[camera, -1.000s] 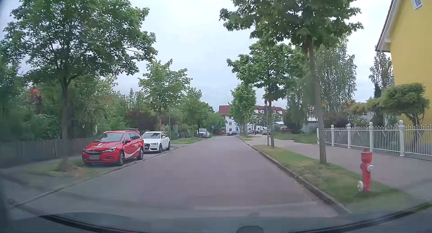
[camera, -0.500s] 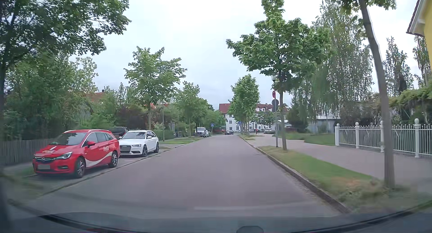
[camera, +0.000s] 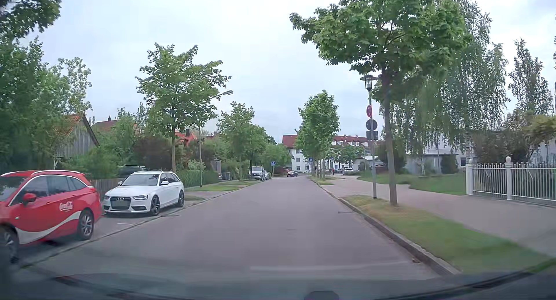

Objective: Follow the waypoints while adhering to traffic rules and regulations

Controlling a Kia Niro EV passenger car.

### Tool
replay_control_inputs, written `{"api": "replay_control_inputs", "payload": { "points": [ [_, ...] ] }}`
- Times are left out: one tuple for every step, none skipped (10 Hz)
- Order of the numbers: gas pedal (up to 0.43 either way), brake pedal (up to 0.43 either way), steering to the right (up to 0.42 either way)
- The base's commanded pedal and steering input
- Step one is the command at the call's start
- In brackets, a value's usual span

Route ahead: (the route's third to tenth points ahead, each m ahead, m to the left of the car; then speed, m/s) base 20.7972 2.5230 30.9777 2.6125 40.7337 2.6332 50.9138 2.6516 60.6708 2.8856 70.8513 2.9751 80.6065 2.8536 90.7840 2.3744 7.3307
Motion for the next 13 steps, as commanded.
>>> {"api": "replay_control_inputs", "payload": {
  "points": [
    [0.098,0.0,-0.005],
    [0.098,0.0,-0.005],
    [0.098,0.0,-0.005],
    [0.098,0.0,-0.006],
    [0.098,0.0,-0.006],
    [0.098,0.0,-0.007],
    [0.098,0.0,-0.008],
    [0.098,0.0,-0.008],
    [0.11,0.0,-0.008],
    [0.11,0.0,-0.008],
    [0.098,0.0,-0.008],
    [0.087,0.0,-0.006],
    [0.087,0.0,-0.001]
  ]
}}
